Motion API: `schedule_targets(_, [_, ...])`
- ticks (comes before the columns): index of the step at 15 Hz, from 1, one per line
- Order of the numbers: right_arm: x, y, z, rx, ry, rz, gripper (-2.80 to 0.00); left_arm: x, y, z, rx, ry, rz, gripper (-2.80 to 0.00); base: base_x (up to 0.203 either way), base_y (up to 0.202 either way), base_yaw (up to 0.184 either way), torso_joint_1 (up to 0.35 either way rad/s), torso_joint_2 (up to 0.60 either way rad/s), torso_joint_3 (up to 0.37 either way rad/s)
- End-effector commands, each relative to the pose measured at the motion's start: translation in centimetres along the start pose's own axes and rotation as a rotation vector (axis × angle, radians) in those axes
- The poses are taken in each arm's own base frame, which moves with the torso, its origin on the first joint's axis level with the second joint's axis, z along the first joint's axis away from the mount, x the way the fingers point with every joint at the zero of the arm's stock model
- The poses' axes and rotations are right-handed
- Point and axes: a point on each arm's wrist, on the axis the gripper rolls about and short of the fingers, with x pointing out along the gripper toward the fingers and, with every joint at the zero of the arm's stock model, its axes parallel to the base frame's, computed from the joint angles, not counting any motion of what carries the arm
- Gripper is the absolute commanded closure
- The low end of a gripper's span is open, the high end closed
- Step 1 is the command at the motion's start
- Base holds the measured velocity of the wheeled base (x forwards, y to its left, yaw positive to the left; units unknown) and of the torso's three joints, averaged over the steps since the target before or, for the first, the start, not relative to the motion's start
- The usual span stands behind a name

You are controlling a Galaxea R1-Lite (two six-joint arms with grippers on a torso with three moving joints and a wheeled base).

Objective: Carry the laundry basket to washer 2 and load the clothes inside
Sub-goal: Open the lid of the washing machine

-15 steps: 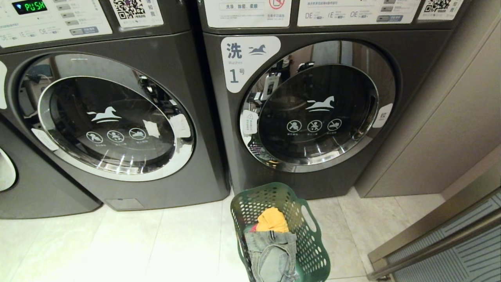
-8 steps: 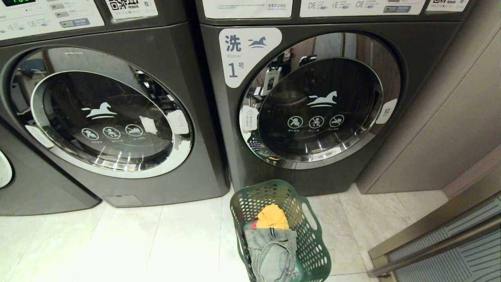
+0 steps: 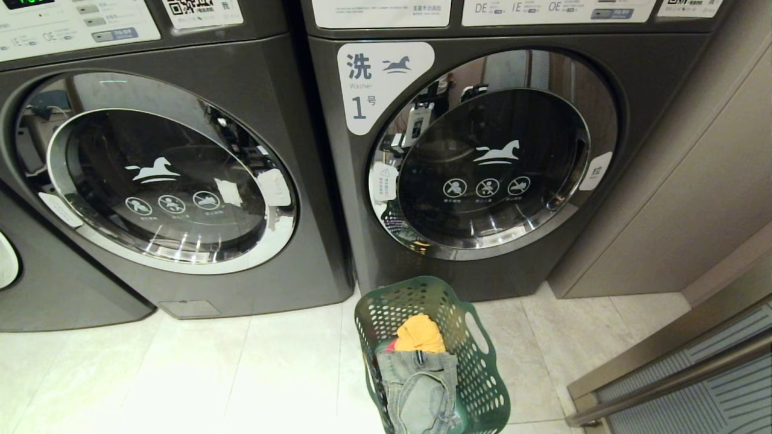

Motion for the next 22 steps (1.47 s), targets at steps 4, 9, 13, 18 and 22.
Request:
schedule_targets(4, [0.0,0.0,0.0,0.008,0.000,0.001,0.00,4.0,0.0,11.8,-0.016,0.047,-0.050,0.00,0.000,0.000,0.000,0.000,0.00,0.000])
schedule_targets(9, [0.0,0.0,0.0,0.013,0.000,-0.002,0.00,15.8,-0.6,13.1,-0.178,0.284,-0.221,-2.80,0.000,0.000,0.000,0.000,0.00,0.000])
schedule_targets(13, [0.0,0.0,0.0,0.013,0.000,-0.001,0.00,24.4,-0.7,9.3,-0.258,0.290,-0.289,-2.80,0.000,0.000,0.000,0.000,0.00,0.000])
schedule_targets(18, [0.0,0.0,0.0,0.014,0.000,-0.001,0.00,34.1,0.4,3.5,-0.261,0.172,-0.432,-2.80,0.000,0.000,0.000,0.000,0.00,0.000])
schedule_targets(22, [0.0,0.0,0.0,0.014,0.000,-0.001,0.00,39.5,3.4,1.0,-0.130,-0.014,-0.519,-2.80,0.000,0.000,0.000,0.000,0.00,0.000])
